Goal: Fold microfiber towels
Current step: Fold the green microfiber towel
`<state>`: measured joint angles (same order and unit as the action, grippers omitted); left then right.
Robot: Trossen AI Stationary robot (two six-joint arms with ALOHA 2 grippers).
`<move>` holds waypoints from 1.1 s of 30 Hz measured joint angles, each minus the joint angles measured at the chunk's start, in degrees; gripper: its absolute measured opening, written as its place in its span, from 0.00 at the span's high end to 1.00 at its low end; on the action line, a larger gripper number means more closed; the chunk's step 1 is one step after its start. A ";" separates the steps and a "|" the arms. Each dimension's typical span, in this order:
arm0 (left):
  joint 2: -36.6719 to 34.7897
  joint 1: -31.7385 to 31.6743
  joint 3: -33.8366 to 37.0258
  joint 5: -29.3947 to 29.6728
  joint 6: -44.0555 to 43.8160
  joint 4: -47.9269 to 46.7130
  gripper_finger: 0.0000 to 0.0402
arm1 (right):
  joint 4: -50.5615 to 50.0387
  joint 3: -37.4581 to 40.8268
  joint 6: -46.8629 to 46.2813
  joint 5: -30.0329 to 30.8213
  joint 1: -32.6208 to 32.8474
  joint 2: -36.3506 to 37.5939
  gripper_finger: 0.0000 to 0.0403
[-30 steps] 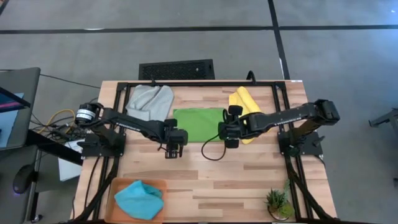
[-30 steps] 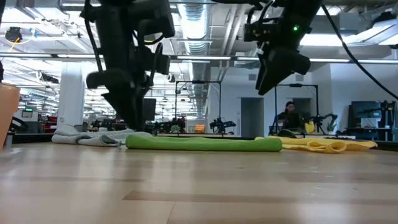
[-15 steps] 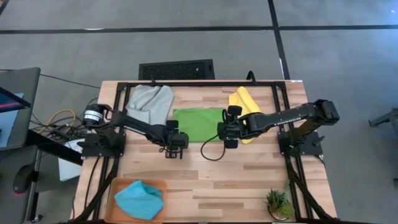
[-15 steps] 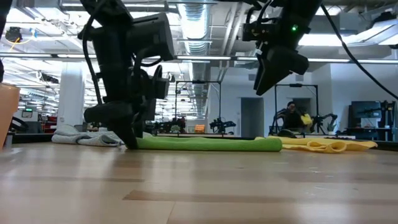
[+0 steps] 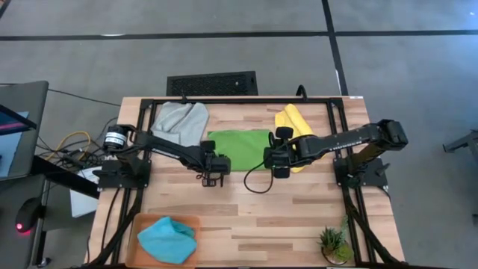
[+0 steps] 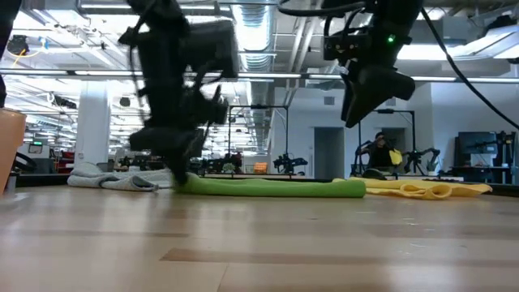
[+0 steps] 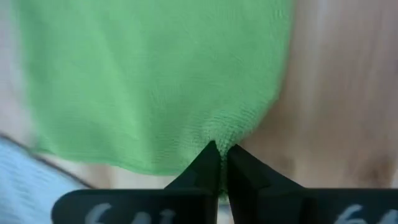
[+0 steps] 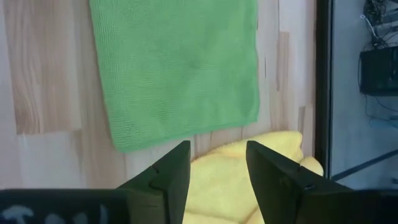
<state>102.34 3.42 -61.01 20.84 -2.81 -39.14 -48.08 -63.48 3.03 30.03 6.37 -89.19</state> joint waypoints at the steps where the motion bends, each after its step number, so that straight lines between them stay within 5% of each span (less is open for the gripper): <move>1: -0.26 0.00 -1.11 0.59 1.11 -0.15 0.98 | -0.50 0.00 0.00 0.03 -0.02 0.06 0.55; 10: -0.26 -2.45 -10.00 0.39 12.49 -0.23 1.00 | -5.56 -0.02 -1.40 0.29 0.00 6.27 0.55; 17: 1.88 -4.77 -15.01 -1.96 20.54 8.22 1.00 | -6.68 -0.08 -3.43 0.05 0.00 14.16 0.56; 33: 23.86 -6.78 -41.46 0.84 34.44 6.91 1.00 | -14.80 0.04 -9.74 -0.11 5.50 19.62 0.57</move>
<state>126.20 -3.36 -102.46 21.68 31.63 -32.23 -62.88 -63.44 -6.71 29.93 11.87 -69.57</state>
